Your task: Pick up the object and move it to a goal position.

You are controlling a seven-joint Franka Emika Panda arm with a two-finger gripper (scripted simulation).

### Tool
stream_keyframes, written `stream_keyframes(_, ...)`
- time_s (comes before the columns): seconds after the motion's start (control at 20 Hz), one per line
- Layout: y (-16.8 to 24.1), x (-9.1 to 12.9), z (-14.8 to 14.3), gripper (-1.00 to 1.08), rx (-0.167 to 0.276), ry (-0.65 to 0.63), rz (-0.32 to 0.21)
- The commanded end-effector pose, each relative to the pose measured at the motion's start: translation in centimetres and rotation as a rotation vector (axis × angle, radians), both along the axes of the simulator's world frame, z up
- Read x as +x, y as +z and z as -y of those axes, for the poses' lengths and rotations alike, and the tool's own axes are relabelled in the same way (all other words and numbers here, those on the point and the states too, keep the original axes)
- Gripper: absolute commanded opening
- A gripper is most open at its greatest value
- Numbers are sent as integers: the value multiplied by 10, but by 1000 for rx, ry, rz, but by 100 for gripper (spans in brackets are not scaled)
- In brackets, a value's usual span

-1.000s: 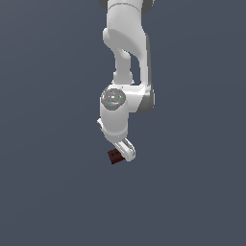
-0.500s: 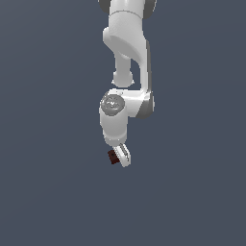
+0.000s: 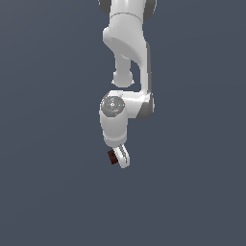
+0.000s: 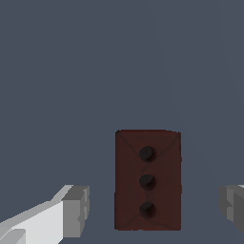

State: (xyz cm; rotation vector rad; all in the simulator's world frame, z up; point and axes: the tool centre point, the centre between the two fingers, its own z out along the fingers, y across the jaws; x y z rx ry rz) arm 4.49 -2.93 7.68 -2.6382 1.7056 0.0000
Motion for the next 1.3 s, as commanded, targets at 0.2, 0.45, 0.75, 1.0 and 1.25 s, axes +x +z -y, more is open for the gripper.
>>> stream_keyframes(0.2, -19, -1, 0, 100, 0, -2, 0)
stream_keyframes(0.45, -44, -1, 0, 100, 0, -5, 0)
stream_keyframes(0.75, -50, 0, 0, -100, 0, -5, 0)
stream_keyframes(1.0, -50, 0, 0, -100, 0, -5, 0)
stream_keyframes(1.25, -50, 0, 0, -100, 0, -5, 0)
